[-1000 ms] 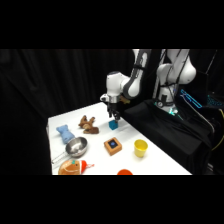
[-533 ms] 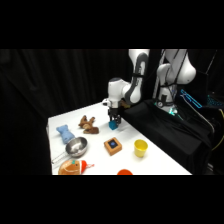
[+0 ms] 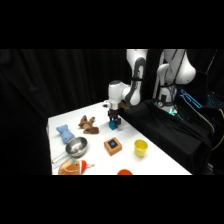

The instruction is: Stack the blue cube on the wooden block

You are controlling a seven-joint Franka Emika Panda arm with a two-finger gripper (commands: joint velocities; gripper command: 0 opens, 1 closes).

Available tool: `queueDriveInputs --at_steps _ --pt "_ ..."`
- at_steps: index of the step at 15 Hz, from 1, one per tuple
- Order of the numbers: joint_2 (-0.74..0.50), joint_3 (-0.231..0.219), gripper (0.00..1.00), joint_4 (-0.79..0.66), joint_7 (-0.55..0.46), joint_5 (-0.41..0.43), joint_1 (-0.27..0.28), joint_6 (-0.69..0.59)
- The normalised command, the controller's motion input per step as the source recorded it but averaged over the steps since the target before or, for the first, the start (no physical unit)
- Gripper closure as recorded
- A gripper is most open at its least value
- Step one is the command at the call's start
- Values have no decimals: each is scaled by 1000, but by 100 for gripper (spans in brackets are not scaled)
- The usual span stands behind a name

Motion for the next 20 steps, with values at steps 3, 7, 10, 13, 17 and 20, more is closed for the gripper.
queueDriveInputs --at_steps 3,7,10,13,17,20 --pt "47 75 40 82 141 -122 -92 120" --pt "46 -11 70 74 171 -149 -2 101" --pt "-91 -328 76 -27 284 -268 292 47" --pt "-242 -371 77 -81 281 -271 349 -68" --pt "-312 -277 77 -58 271 -243 297 -229" --pt "-394 -97 77 -41 264 -222 152 -413"
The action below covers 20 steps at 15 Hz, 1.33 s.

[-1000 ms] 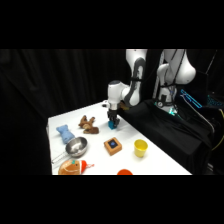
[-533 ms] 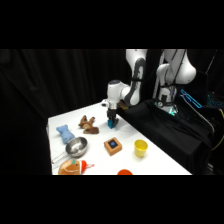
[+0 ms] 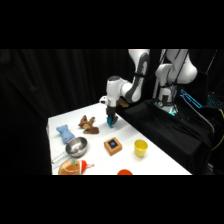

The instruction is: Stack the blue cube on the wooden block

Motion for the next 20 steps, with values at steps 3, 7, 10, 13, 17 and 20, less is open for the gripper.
queueDriveInputs --at_steps 3,7,10,13,17,20 --pt "-412 61 77 11 256 -196 16 -449" --pt "-382 207 77 41 211 -108 -77 -428" --pt "-312 254 77 40 171 -20 -91 -355" --pt "-248 245 77 35 160 57 -65 -309" --pt "-154 216 77 63 92 177 -30 -233" --pt "-66 170 77 105 50 239 6 -152"
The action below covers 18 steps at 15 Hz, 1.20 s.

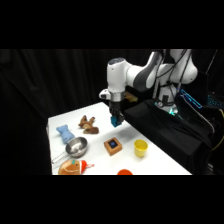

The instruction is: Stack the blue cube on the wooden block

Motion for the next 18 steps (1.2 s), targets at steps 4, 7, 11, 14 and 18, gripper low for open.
queueDriveInputs --at_steps 4,7,11,14,18 --pt "15 128 77 145 105 179 43 -95" --pt "99 91 77 179 123 143 64 -27" --pt "186 58 77 189 105 125 65 109" --pt "257 12 77 193 98 69 52 223" --pt "257 -23 77 201 44 72 43 179"
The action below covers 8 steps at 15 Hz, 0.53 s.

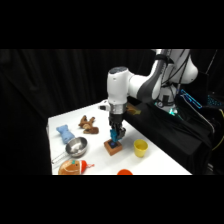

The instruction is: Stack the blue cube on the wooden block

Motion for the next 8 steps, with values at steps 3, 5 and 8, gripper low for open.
queueDriveInputs --at_steps 3,5,8 --pt "239 -53 77 191 16 77 44 158" --pt "203 -69 77 175 13 73 51 129" --pt "157 -80 77 142 11 66 55 116"
